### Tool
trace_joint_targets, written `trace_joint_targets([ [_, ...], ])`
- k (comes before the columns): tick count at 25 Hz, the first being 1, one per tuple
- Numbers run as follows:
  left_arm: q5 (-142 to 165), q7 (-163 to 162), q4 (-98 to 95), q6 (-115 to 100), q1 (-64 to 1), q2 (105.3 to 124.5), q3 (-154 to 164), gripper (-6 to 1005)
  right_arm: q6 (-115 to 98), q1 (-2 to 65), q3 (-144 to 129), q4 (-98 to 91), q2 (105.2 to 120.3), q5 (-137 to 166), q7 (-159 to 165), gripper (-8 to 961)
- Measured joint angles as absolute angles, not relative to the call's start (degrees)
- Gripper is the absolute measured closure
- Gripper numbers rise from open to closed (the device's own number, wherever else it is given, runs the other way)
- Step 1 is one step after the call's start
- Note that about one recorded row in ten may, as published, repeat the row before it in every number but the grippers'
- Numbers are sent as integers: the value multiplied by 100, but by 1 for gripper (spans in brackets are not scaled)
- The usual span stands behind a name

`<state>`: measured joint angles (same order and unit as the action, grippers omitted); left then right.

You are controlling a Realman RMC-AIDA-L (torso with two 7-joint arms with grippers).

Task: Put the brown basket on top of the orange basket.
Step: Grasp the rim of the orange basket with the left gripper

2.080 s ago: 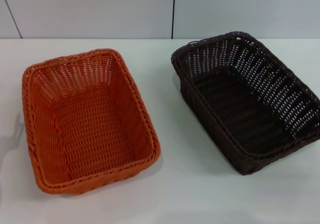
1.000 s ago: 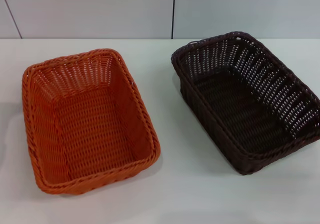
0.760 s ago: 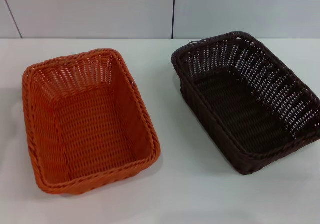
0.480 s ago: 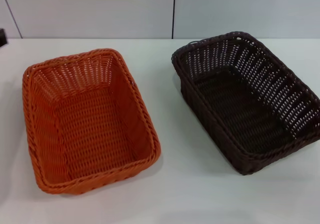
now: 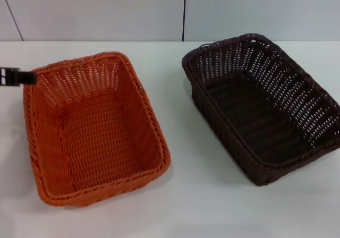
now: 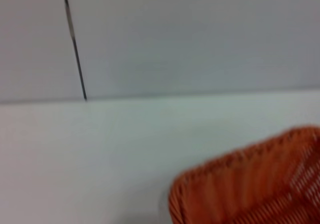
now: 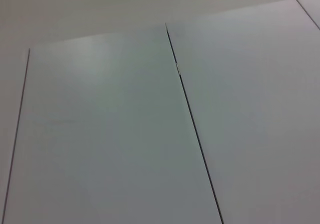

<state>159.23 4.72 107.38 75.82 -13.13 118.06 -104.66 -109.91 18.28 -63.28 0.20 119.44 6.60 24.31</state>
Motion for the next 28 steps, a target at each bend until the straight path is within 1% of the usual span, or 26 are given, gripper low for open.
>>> trace_joint_targets([
  [6,16458,183,10491,8508,-1837,11824,-10230,212,-10994,1811,-6328,88,11937,660,2433,137],
  [12,16535,-5,9841,8650,-2178,11832,-10003,209,-10995,1757,-6330,91,11935,663,2431,137],
  [28,16550,-251,9223,8543,-2314,11814,-9993,208,-10945,1678,-6337,106,11935,762,2378,136],
])
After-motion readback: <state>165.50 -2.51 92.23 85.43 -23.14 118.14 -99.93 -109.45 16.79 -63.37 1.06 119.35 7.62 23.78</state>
